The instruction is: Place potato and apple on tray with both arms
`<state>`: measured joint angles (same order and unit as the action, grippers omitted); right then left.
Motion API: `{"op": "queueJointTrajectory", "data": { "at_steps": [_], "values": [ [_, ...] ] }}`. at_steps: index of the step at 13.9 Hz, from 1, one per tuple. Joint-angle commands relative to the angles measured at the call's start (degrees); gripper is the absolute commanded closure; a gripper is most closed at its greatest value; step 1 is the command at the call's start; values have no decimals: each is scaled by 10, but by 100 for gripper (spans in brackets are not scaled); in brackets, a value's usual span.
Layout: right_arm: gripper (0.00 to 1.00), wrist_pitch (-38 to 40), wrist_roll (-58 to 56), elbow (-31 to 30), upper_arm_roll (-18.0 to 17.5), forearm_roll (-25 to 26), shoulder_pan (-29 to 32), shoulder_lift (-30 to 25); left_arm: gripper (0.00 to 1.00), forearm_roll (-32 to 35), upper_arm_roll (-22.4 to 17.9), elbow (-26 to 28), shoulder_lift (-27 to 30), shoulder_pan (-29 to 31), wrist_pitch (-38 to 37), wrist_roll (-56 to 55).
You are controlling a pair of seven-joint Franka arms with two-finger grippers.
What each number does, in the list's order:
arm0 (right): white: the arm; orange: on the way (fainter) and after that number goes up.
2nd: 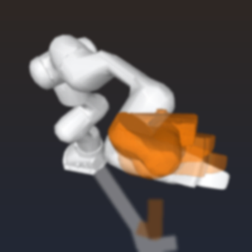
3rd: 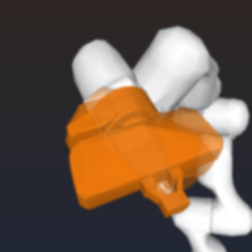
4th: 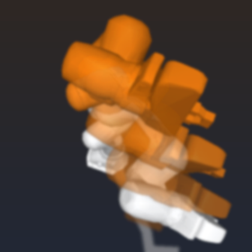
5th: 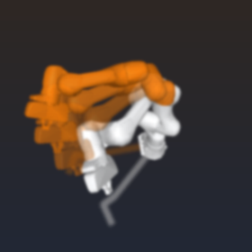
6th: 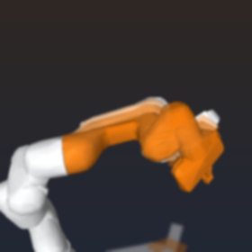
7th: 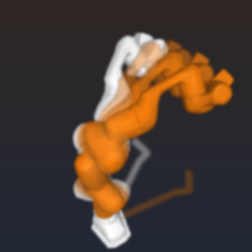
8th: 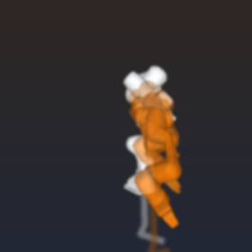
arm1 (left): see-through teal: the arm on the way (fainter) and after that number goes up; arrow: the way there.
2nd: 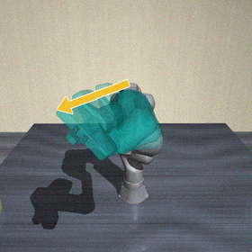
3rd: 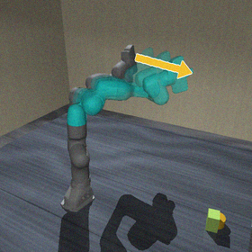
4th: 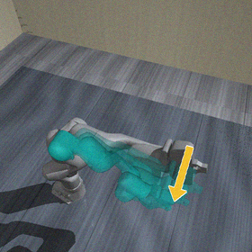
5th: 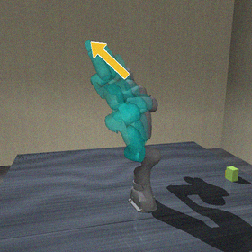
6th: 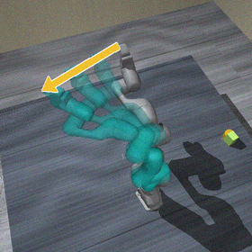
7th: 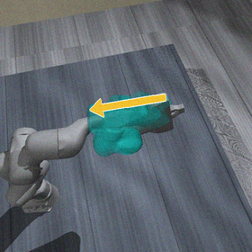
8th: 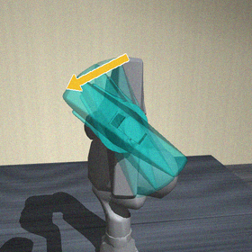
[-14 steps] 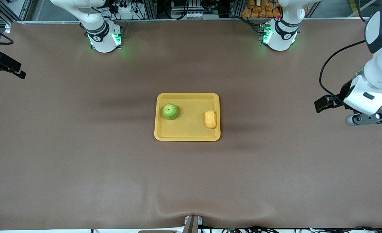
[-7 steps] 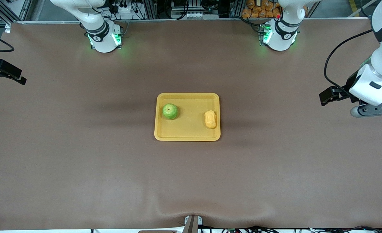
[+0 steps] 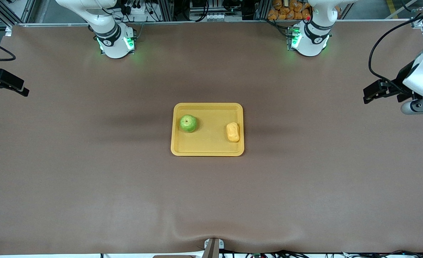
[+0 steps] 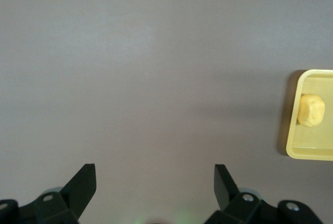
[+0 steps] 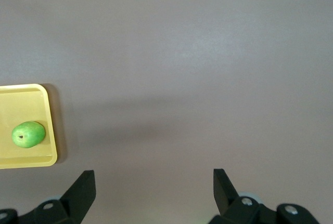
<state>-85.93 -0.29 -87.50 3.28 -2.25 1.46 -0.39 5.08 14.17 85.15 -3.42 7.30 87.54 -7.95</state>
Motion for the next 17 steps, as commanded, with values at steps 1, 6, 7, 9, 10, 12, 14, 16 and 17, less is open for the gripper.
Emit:
{"op": "queueJointTrajectory", "data": {
  "at_steps": [1, 6, 7, 9, 10, 12, 14, 16, 17],
  "values": [
    [0, 7, -4, 17, 2, -4, -5, 10, 0, -14, -69, 52, 53, -60, -3, 11],
    [0, 7, -4, 17, 2, -3, -21, 13, 0, -16, -87, 105, 109, -94, -3, 11],
    [0, 7, -4, 17, 2, -3, -20, 13, 0, -16, -89, 111, 116, -97, -3, 11],
    [0, 7, -4, 17, 3, -3, -17, 13, 0, -18, -92, 110, 120, -95, -4, 12],
    [0, 7, -4, 17, 3, -1, -17, 13, 0, -18, -91, 107, 118, -95, -4, 12],
    [0, 6, -3, 17, 3, -1, -17, 14, 0, -19, -91, 102, 112, -91, -4, 13],
    [0, 6, -3, 17, 3, -1, -18, 16, 0, -20, -91, 98, 107, -90, -4, 19],
    [0, 6, -3, 17, 3, -1, -18, 16, 0, -20, -91, 97, 105, -88, -4, 29],
    [0, 6, -3, 17, 3, -2, -18, 17, 0, -19, -91, 90, 98, -88, -4, 30]
  ]
}}
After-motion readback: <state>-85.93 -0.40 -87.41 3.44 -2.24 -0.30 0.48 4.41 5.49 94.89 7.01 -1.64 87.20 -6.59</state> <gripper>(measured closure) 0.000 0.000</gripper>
